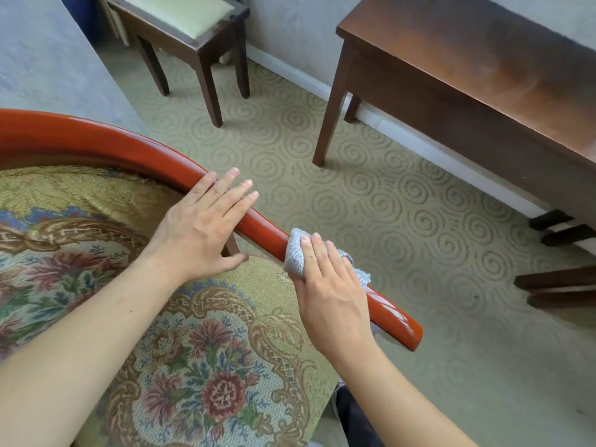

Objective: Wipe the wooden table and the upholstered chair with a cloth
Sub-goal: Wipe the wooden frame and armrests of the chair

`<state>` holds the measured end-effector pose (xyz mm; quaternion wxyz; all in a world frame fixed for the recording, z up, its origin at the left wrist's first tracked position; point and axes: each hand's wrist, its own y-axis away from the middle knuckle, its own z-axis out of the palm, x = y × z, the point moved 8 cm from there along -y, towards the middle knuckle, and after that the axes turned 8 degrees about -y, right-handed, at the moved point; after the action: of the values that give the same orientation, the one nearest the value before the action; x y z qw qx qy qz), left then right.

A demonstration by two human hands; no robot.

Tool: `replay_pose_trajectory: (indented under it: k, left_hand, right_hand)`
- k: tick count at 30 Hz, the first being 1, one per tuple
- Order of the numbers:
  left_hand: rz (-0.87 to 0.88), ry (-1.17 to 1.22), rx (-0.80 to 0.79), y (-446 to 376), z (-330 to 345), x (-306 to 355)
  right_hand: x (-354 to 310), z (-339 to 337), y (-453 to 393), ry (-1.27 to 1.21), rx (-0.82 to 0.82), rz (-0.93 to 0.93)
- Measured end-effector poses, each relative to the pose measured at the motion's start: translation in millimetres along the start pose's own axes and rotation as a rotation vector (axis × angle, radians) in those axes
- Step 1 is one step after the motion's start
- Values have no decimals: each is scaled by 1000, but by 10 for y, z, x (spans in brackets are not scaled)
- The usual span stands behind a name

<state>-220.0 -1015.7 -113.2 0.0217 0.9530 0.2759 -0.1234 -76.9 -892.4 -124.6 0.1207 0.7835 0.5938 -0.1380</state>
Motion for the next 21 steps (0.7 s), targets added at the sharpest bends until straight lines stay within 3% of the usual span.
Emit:
replay_pose_trajectory:
  k: [3,6,10,13,16,21]
  left_hand:
    - [80,18,-9,-48,6,232]
    - [107,52,-2,-84,-1,393]
    - [111,97,33,-92,20,410]
    - [122,106,55,-88,33,394]
    - [119,121,76,-86,31,397]
    - [117,132,112,-82,43,409]
  right_hand:
    - [174,-159,164,-206,-25,-25]
    - [384,-368,257,-677,-59,81]
    - [904,-783,438,-1157,232,366]
    - [1227,-1112,704,-1152,413,370]
    - [1423,-1212,1027,-906,472,397]
    - [1179,-469,1073,-648,194,358]
